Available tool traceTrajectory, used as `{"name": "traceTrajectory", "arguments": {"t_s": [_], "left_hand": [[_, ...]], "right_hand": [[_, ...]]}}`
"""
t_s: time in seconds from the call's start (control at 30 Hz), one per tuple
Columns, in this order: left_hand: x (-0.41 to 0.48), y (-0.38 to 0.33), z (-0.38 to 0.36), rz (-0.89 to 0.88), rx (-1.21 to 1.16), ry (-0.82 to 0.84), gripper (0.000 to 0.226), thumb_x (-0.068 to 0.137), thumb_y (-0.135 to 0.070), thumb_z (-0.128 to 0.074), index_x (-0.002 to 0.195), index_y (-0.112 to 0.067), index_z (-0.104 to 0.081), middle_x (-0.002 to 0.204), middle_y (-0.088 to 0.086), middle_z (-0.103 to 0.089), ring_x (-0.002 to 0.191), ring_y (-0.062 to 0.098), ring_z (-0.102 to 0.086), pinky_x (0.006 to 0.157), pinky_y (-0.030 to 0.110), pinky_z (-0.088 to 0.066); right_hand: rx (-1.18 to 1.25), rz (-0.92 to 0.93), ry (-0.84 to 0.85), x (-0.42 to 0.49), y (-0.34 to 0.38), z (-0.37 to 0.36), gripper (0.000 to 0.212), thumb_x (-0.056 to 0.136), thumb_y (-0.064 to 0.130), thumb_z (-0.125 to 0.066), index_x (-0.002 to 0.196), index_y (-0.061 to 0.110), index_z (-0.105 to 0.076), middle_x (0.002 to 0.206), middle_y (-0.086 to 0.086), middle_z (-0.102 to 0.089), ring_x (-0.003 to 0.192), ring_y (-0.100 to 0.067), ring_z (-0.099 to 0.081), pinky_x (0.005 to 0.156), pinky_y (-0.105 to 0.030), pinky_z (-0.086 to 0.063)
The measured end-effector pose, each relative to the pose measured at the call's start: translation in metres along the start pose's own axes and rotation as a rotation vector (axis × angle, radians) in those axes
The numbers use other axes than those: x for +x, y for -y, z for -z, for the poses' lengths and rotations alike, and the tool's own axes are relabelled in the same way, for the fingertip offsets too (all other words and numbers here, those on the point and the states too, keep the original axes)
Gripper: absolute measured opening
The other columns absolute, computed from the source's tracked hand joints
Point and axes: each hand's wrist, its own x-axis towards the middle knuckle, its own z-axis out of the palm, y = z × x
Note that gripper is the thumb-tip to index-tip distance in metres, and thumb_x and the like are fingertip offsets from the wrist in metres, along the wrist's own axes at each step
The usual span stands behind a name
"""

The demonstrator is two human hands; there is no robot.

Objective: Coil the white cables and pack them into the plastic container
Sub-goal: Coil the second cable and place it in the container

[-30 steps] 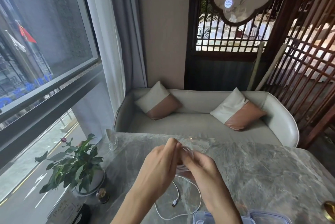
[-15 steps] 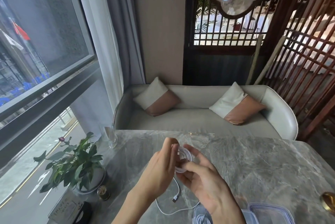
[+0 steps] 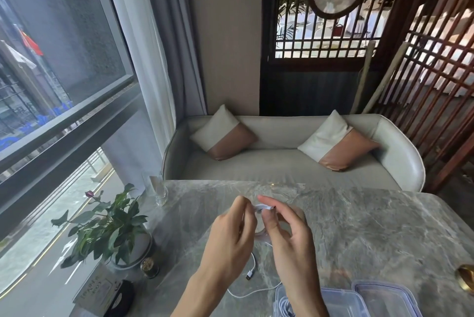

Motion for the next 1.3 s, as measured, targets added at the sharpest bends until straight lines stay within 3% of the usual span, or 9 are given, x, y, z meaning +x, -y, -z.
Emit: {"name": "traceTrajectory", "arguments": {"t_s": [0.2,0.4,0.5,0.63,0.8,0.93,1.03,1.13,1.3], "left_hand": [[-0.008,-0.007,-0.008,-0.085,0.073,0.048,0.033,0.098,-0.043,-0.033,0.076,-0.019,-0.037,0.052,-0.008,-0.038,0.045,0.013,-0.033,0.046,0.023,-0.025],[-0.013,0.001,-0.002,-0.206,0.079,0.157,0.034,0.103,-0.045,-0.029,0.089,-0.021,-0.048,0.067,-0.019,-0.045,0.060,0.000,-0.043,0.058,0.013,-0.033],[-0.014,0.010,-0.001,-0.294,0.124,0.176,0.034,0.104,-0.043,-0.027,0.091,-0.020,-0.049,0.073,-0.010,-0.053,0.066,0.010,-0.047,0.063,0.021,-0.040],[-0.009,0.023,-0.005,-0.405,0.203,0.181,0.039,0.105,-0.040,-0.028,0.093,-0.014,-0.054,0.069,0.004,-0.057,0.065,0.016,-0.048,0.064,0.023,-0.040],[-0.014,0.035,-0.030,-0.111,0.201,0.171,0.048,0.098,-0.053,-0.027,0.095,-0.017,-0.058,0.073,-0.001,-0.063,0.068,0.018,-0.056,0.065,0.030,-0.044],[-0.025,0.057,-0.058,-0.101,0.199,0.234,0.042,0.101,-0.050,-0.028,0.095,-0.025,-0.061,0.073,-0.005,-0.065,0.070,0.013,-0.058,0.064,0.023,-0.042],[-0.036,0.078,-0.089,0.031,0.079,0.336,0.038,0.102,-0.050,-0.024,0.089,-0.030,-0.053,0.071,-0.012,-0.059,0.062,0.007,-0.054,0.060,0.020,-0.040],[-0.053,0.110,-0.127,0.370,-0.086,0.472,0.037,0.102,-0.046,-0.028,0.088,-0.030,-0.058,0.059,-0.013,-0.061,0.054,0.003,-0.057,0.065,0.025,-0.048],[-0.100,0.162,-0.189,0.682,-0.015,0.517,0.026,0.102,-0.023,-0.041,0.087,-0.007,-0.055,0.081,0.017,-0.065,0.082,0.042,-0.059,0.073,0.043,-0.047]], "right_hand": [[0.041,0.019,-0.192,0.002,-0.006,-0.001,0.015,0.094,0.019,-0.062,0.086,0.026,-0.073,0.087,0.004,-0.075,0.082,-0.008,-0.069,0.070,-0.018,-0.052],[0.466,-0.338,0.006,0.007,-0.009,0.017,0.018,0.072,0.034,-0.069,0.077,0.020,-0.079,0.070,0.002,-0.071,0.064,-0.006,-0.064,0.060,-0.017,-0.053],[0.655,-0.558,0.134,0.008,-0.014,0.022,0.017,0.075,0.026,-0.070,0.078,0.011,-0.077,0.073,-0.006,-0.069,0.066,-0.014,-0.066,0.063,-0.026,-0.055],[0.677,-0.571,0.135,0.008,-0.025,0.027,0.021,0.079,0.024,-0.068,0.085,0.004,-0.068,0.075,-0.011,-0.063,0.068,-0.017,-0.062,0.067,-0.030,-0.053],[0.465,-0.464,0.116,0.009,-0.041,0.049,0.029,0.076,0.029,-0.073,0.095,0.008,-0.073,0.093,-0.013,-0.074,0.084,-0.022,-0.070,0.073,-0.028,-0.058],[0.330,-0.621,0.210,0.004,-0.069,0.079,0.027,0.088,0.021,-0.066,0.112,0.009,-0.072,0.106,-0.015,-0.076,0.100,-0.027,-0.073,0.080,-0.029,-0.059],[0.220,-0.722,0.156,-0.002,-0.100,0.100,0.018,0.092,0.013,-0.066,0.108,0.010,-0.073,0.101,-0.015,-0.077,0.085,-0.024,-0.072,0.071,-0.026,-0.060],[0.138,-0.789,0.022,-0.008,-0.141,0.113,0.011,0.090,0.009,-0.068,0.100,0.011,-0.074,0.084,-0.005,-0.079,0.069,-0.012,-0.072,0.061,-0.022,-0.058],[0.038,-0.878,-0.171,-0.019,-0.222,0.135,0.013,0.091,0.005,-0.065,0.103,0.002,-0.072,0.075,0.000,-0.077,0.069,-0.008,-0.069,0.062,-0.021,-0.058]]}}
